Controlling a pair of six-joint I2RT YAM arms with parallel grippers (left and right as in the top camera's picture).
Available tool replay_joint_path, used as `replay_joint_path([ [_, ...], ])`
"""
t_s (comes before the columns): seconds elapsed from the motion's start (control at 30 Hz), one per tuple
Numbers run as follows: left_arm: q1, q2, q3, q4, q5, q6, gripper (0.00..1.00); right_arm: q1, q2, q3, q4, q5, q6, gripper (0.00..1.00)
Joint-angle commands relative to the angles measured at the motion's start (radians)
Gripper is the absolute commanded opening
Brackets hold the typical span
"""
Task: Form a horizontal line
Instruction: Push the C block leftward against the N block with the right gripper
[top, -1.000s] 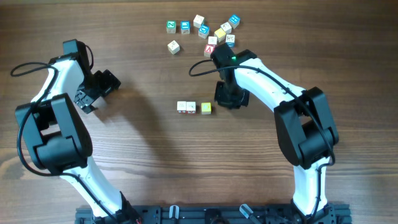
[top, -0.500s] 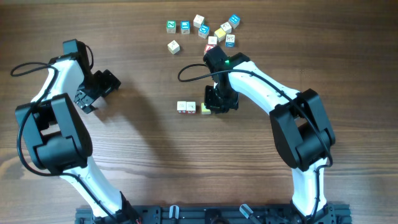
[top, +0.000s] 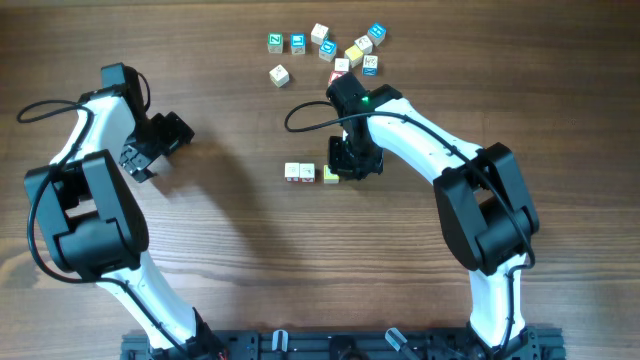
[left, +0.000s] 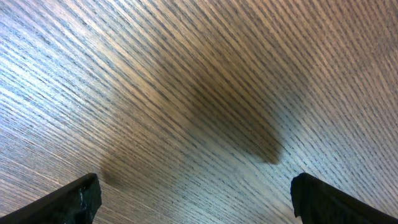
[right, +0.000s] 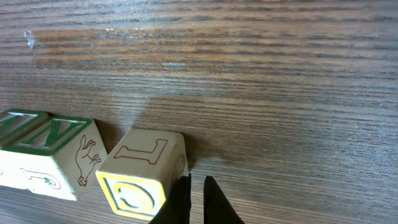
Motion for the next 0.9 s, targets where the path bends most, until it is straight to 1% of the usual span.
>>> replay_joint_path([
  [0.0, 0.003, 0.011, -0.003, 0.0, 0.008, 0.004, 1.0, 0.0, -0.005, -0.003, 0.001, -0.003, -0.019, 0.09],
  [0.33, 0.003, 0.011, -0.003, 0.0, 0.008, 0.004, 1.0, 0.0, -0.005, -0.003, 0.021, 0.008, -0.036, 0.12],
  [0.37, 0.003, 0.011, -0.003, 0.0, 0.008, 0.005, 1.0, 0.0, -0.005, -0.003, 0.021, 0.008, -0.036, 0.17],
  [0.4, 0.003, 0.011, -0.003, 0.0, 0.008, 0.005, 1.0, 0.0, -0.005, -0.003, 0.021, 0.008, -0.037, 0.19],
  [0.63, 0.003, 0.011, -0.003, 0.0, 0.008, 0.004, 1.0, 0.0, -0.005, -0.003, 0.021, -0.003, -0.069, 0.2],
  [0.8, 0.003, 0.011, -0.003, 0.0, 0.008, 0.005, 1.0, 0.0, -0.005, -0.003, 0.021, -0.003, -0.061, 0.33],
  [0.87, 0.003, 0.011, -0.003, 0.0, 0.008, 0.004, 1.0, 0.0, -0.005, -0.003, 0.021, -0.002, -0.061, 0.33],
])
